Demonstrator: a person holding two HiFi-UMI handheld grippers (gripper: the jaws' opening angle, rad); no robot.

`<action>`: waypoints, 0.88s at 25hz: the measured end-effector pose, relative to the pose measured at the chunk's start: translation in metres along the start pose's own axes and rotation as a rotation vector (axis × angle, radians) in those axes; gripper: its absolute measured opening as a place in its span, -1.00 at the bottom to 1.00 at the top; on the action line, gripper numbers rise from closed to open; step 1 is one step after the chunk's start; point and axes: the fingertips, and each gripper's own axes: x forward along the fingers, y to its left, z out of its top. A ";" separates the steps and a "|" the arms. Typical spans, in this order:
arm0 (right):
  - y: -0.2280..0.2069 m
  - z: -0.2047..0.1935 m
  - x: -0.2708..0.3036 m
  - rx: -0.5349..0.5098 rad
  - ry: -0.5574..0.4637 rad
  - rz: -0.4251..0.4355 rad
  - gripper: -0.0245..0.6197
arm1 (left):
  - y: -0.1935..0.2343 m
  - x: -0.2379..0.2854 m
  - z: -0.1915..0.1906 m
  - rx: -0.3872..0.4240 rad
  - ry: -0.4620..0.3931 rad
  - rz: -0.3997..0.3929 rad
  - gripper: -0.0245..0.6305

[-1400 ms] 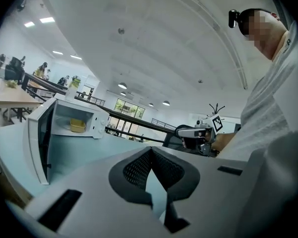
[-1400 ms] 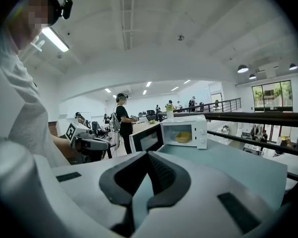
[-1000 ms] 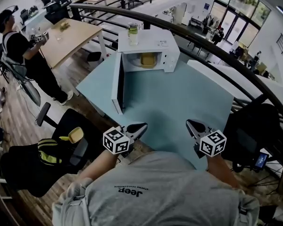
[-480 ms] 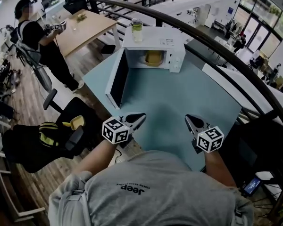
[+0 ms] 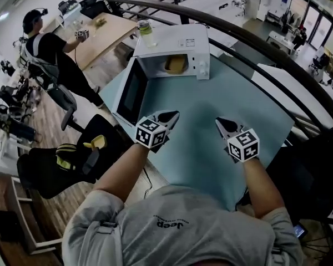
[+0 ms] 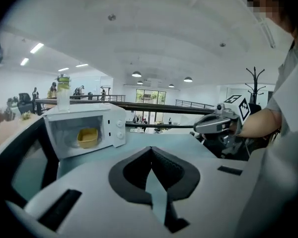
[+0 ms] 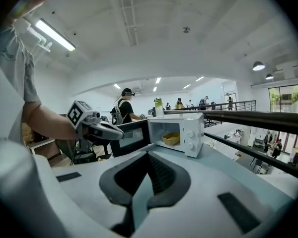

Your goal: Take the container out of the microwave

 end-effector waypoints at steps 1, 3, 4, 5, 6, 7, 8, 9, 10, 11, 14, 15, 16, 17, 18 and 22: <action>-0.006 -0.001 0.007 0.006 0.003 -0.007 -0.87 | 0.011 0.013 0.006 0.030 0.004 0.009 -0.87; -0.018 -0.002 0.023 0.012 0.014 -0.026 -0.87 | 0.039 0.036 0.016 0.077 0.007 0.026 -0.87; -0.023 -0.001 0.032 0.018 0.017 -0.037 -0.87 | 0.055 0.046 0.021 0.093 0.008 0.036 -0.87; -0.028 0.002 0.042 0.028 0.017 -0.048 -0.87 | 0.072 0.055 0.025 0.105 0.009 0.047 -0.87; -0.033 0.006 0.054 0.038 0.015 -0.059 -0.87 | 0.089 0.064 0.030 0.114 0.010 0.058 -0.87; -0.039 0.011 0.065 0.047 0.014 -0.071 -0.87 | 0.105 0.073 0.034 0.121 0.013 0.065 -0.87; -0.045 0.015 0.075 0.053 0.016 -0.084 -0.87 | 0.118 0.081 0.036 0.128 0.020 0.069 -0.87; -0.051 0.018 0.085 0.057 0.017 -0.096 -0.87 | 0.129 0.089 0.036 0.136 0.033 0.071 -0.87; -0.056 0.022 0.095 0.062 0.018 -0.108 -0.87 | 0.140 0.098 0.034 0.147 0.050 0.073 -0.87; -0.062 0.025 0.104 0.066 0.018 -0.117 -0.87 | 0.150 0.106 0.030 0.161 0.071 0.077 -0.87; -0.077 0.031 0.133 0.064 0.025 -0.136 -0.87 | 0.179 0.129 0.022 0.222 0.128 0.094 -0.87; -0.081 0.032 0.142 0.059 0.030 -0.139 -0.87 | 0.189 0.136 0.021 0.243 0.143 0.102 -0.87; -0.085 0.033 0.151 0.053 0.036 -0.142 -0.87 | 0.199 0.142 0.020 0.262 0.156 0.114 -0.87; -0.089 0.034 0.160 0.048 0.041 -0.144 -0.87 | 0.209 0.147 0.019 0.277 0.167 0.127 -0.87; -0.093 0.034 0.168 0.044 0.046 -0.145 -0.87 | 0.219 0.153 0.018 0.289 0.179 0.141 -0.87; -0.109 0.032 0.196 0.035 0.066 -0.147 -0.87 | 0.247 0.178 0.014 0.351 0.241 0.153 -0.86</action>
